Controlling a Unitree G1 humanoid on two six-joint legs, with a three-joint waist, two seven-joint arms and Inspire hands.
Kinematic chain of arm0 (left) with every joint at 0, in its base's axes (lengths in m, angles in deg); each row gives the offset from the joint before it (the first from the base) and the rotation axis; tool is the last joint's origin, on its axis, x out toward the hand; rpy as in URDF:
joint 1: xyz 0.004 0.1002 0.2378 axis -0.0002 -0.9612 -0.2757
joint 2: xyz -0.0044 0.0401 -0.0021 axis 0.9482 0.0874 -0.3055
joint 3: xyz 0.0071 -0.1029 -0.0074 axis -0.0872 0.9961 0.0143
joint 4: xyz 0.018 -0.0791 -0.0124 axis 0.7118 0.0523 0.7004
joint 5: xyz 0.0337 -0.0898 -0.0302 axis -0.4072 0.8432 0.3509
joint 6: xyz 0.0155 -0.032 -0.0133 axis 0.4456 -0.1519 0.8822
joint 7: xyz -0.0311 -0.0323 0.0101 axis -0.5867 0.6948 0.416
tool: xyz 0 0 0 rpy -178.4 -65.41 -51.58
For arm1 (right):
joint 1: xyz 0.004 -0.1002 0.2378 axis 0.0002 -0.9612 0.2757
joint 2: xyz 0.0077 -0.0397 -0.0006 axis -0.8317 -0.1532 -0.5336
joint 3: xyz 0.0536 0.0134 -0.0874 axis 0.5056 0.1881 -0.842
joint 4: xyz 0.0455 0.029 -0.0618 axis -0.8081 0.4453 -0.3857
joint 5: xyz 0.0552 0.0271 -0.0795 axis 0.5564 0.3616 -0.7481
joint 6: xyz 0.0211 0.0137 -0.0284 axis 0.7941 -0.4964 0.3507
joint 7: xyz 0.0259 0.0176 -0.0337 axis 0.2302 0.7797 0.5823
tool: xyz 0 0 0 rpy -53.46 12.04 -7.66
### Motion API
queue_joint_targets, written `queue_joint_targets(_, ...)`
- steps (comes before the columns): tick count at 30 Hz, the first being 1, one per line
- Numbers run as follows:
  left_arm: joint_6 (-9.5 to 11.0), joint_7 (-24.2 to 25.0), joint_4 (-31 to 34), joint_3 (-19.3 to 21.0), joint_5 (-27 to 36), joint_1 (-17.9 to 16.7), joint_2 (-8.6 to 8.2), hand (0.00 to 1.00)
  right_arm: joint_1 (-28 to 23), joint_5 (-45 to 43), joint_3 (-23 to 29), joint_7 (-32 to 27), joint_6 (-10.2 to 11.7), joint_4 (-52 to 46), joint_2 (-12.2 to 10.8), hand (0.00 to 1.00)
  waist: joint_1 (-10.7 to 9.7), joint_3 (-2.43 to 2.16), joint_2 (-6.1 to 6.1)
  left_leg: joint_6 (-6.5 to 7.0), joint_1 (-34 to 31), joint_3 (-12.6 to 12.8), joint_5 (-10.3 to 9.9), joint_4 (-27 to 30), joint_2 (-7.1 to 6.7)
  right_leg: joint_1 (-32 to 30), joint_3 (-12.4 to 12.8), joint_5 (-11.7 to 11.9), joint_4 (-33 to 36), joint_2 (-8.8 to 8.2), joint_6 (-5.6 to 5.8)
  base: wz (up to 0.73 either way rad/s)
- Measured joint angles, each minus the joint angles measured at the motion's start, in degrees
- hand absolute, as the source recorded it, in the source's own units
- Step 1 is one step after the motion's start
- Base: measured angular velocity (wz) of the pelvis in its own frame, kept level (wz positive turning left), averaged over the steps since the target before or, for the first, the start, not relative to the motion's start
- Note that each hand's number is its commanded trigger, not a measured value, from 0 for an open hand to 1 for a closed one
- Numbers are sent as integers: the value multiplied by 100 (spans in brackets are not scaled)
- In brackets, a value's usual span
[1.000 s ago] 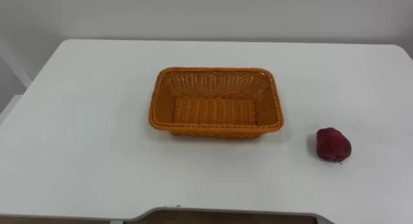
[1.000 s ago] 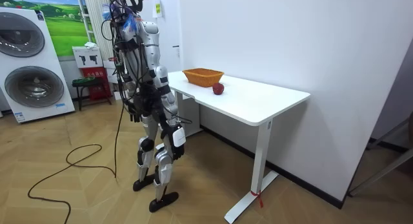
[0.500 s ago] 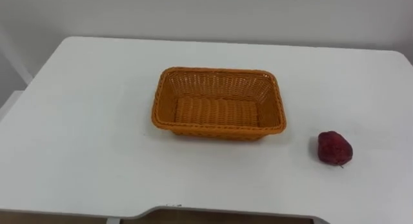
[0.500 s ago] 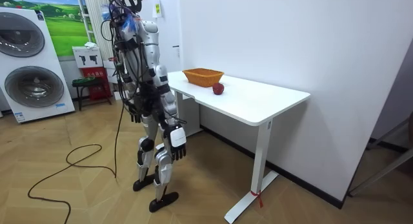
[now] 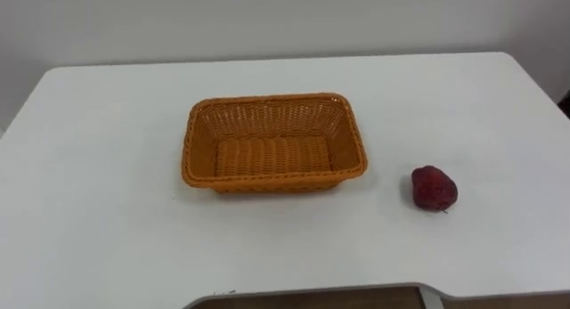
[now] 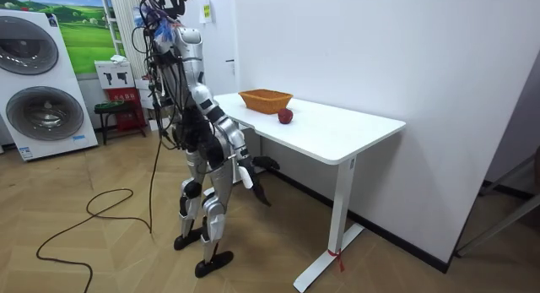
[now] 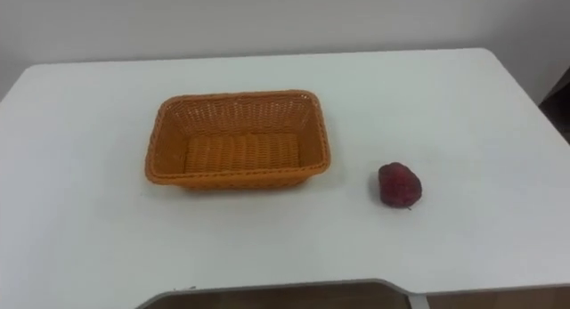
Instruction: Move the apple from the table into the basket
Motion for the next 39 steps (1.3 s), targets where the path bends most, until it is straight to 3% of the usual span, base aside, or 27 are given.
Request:
queue_joint_targets(5,1,-138,17,61,-11,-38,-2,0,-14,-909,189,-1182,256,-1430,-19,0,-24,14,43,1,-48,30,1,-11,-1,-47,18,0,35,-1,0,-2)
queue_joint_targets(9,90,-215,18,-72,-3,1,1,0,-92,-1828,-198,-2291,491,-2685,-15,0,33,16,54,11,-198,47,7,10,0,-238,45,18,105,0,1,-3)
queue_joint_targets(13,117,-208,20,-202,-5,-56,3,0,-207,-2314,-320,-2881,667,-3314,-15,0,55,18,56,16,-211,44,10,18,-5,-250,46,30,105,-4,10,0)
queue_joint_targets(16,217,-192,-4,-374,-6,-72,11,0,-203,-3483,-526,-3177,951,-3952,43,0,58,27,74,24,-208,38,14,18,-5,-265,48,34,107,-3,8,0)
queue_joint_targets(18,243,-181,1,-423,-6,-68,11,0,-217,-4112,-691,-3264,989,-4223,144,0,95,25,78,25,-214,42,15,9,-5,-295,57,35,94,-3,9,0)
queue_joint_targets(24,278,-150,-3,-687,-5,28,78,0,-220,-5993,-1275,-3131,1156,-4792,299,0,238,19,67,33,-221,51,24,-8,-4,-333,62,43,84,0,10,-1)
queue_joint_targets(34,470,-180,9,-1022,128,5,82,0,-219,-6268,-2351,-2019,1164,-4968,327,0,424,33,61,33,-195,22,24,-38,12,-233,35,86,-34,16,0,1)
queue_joint_targets(39,508,-88,129,-1044,130,97,101,0,-217,-6239,-2641,-1042,1087,-4519,445,0,506,41,37,33,-212,-48,24,-40,19,-201,10,138,-111,22,2,1)
